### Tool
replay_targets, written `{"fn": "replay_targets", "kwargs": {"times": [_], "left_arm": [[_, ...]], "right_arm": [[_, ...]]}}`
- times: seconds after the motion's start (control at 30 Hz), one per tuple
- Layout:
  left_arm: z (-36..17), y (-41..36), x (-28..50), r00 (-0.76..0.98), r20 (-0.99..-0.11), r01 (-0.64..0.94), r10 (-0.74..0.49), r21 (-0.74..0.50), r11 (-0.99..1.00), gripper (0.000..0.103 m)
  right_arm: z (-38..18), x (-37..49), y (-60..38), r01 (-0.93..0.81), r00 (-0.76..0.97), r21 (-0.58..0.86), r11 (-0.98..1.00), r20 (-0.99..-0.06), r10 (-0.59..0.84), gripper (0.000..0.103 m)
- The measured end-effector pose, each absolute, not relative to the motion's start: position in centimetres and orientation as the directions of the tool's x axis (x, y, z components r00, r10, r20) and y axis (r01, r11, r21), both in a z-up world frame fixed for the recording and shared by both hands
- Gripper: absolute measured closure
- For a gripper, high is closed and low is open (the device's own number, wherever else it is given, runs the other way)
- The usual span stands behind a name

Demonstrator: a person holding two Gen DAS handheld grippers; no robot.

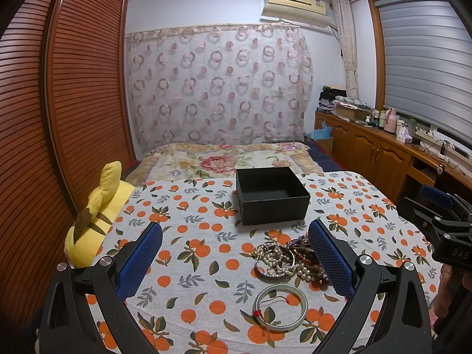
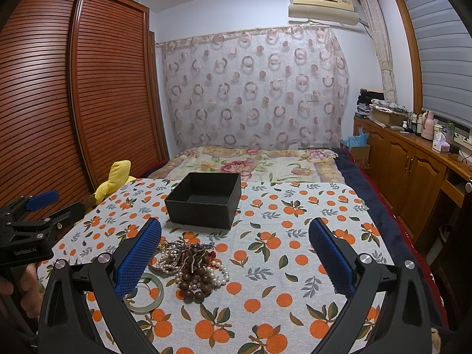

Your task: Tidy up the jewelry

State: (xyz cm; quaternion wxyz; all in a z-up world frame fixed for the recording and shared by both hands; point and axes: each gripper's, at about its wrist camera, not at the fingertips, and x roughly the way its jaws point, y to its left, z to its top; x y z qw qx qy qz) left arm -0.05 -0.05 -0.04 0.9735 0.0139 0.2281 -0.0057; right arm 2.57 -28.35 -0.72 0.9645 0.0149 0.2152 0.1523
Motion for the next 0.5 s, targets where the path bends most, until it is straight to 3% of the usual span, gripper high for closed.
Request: {"fn": "replay_targets", "kwargs": {"times": [0.23, 0.5], "left_arm": [[-0.2, -0.4, 0.1, 0.890, -0.457, 0.024, -0.012, 0.020, 1.000, 0.007], [-4.5, 0.5, 1.2, 0.818, -0.572, 0.075, -0.067, -0.011, 0.997, 0.007]], "right_arm": [[-1.3, 2.8, -28.3, -0.306, 0.849, 0.096, 0.947, -0.422, 0.317, 0.002], [-2.8, 3.3, -27.6, -0.353, 0.806, 0.099, 0.931, -0.472, 0.356, 0.002]]}}
